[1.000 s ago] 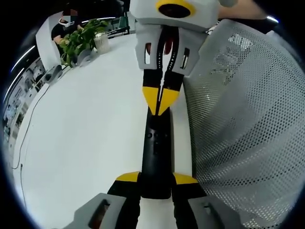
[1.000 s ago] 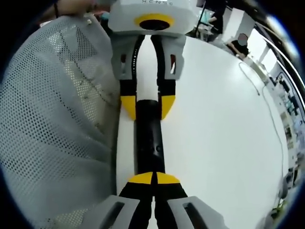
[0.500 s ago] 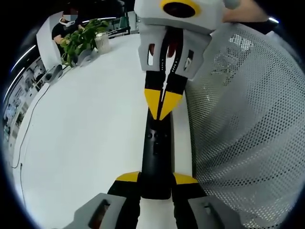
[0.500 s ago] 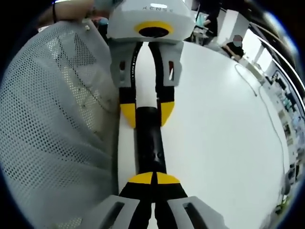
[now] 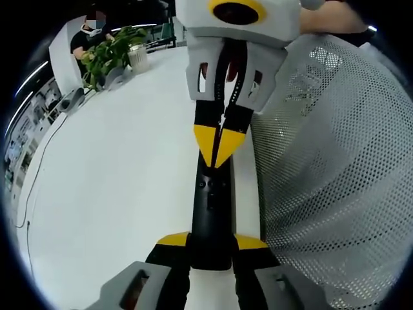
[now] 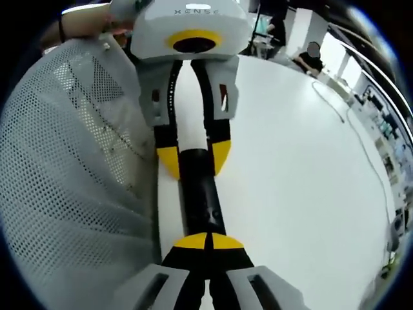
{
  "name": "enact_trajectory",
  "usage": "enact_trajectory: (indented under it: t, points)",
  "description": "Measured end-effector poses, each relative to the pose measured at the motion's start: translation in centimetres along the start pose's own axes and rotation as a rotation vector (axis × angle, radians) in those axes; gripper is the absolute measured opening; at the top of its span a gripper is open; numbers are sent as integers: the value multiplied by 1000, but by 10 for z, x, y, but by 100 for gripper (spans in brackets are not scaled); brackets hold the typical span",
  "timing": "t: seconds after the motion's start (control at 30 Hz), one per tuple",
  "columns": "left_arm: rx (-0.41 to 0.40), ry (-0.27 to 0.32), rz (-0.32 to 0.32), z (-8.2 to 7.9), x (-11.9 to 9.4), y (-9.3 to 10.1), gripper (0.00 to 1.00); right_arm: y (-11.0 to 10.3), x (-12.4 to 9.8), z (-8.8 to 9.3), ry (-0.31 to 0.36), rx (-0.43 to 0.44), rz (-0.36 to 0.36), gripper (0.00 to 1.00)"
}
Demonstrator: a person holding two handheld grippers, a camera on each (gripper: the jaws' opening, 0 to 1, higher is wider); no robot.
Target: Press the specified remote control buttons in sequence, fully releasing each button before pressing the next.
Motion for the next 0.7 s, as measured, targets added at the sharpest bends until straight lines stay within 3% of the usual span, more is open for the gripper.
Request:
enact_trajectory:
  t: [0.2,0.6,0.7]
  points:
    - [-1,-1,-1,0,-1,0,25,-2,4,-10,28,-13,-9,0]
    - [-2,1,-1,0,0,1,25,-5,7,-11,-11,-74,27,0]
    - [-2,0,-2,0,0,1,25,-4,6,-10,11,-43,31,0]
Point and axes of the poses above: the point that each gripper's makers call its tool centre point, and the gripper's own axes: x roughly forward along the fingers, y roughly to its right, z roughly out of its underside, the point moved 5 cm from there along -x, roughly backward along the fingers
